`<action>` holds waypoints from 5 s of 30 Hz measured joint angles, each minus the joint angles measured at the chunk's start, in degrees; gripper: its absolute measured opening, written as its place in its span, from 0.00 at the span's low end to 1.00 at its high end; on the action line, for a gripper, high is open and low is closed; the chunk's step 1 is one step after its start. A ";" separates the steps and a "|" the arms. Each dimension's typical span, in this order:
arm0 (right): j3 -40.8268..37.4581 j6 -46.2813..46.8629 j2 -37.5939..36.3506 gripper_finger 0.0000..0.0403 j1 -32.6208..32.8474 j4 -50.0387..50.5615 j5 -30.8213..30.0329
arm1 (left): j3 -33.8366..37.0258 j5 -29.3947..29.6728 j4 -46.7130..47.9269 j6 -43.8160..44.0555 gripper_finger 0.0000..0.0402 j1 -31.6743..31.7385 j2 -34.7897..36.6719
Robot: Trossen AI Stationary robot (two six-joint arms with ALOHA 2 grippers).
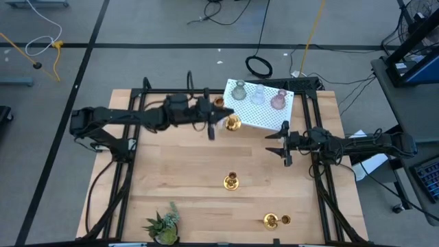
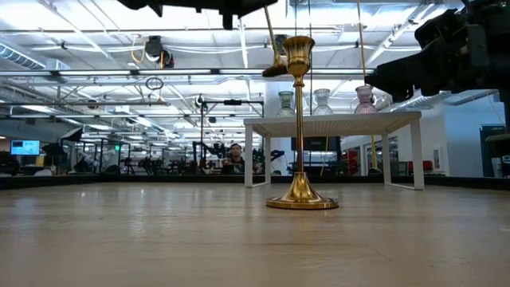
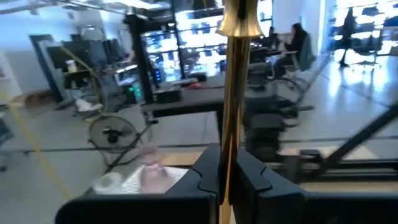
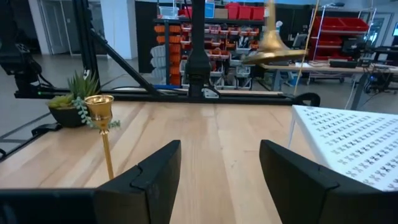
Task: Pick & Place candle stick holders
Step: Put the gold candle holder on the shelf, then align the top gold candle holder with the other gold candle holder on the shelf
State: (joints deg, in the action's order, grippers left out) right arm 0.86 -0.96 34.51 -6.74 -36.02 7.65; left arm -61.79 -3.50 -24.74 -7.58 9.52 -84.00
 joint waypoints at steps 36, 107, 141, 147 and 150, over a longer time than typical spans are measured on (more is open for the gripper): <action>0.00 -3.19 0.97 0.52 0.00 -2.81 -0.08 | -7.87 -4.11 1.44 4.14 0.06 14.14 -14.43; 0.01 -3.16 0.95 0.52 -0.02 -3.64 -0.06 | -7.81 -19.46 22.56 -3.93 0.23 -14.26 -27.24; 0.01 -3.17 0.97 0.52 -0.02 -5.78 -0.08 | -35.18 0.78 28.49 -0.10 0.04 0.34 -27.15; 0.02 -3.51 0.97 0.52 -0.02 -5.78 -0.08 | -35.21 0.79 29.53 2.06 0.04 3.96 -28.42; 0.01 -4.34 0.97 0.52 -0.02 -5.78 -0.08 | -35.20 1.24 27.94 1.52 0.04 4.49 -29.43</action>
State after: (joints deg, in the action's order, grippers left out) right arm 0.88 -5.30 35.48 -6.76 -41.80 7.57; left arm -96.99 -2.26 3.20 -6.05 14.01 -113.43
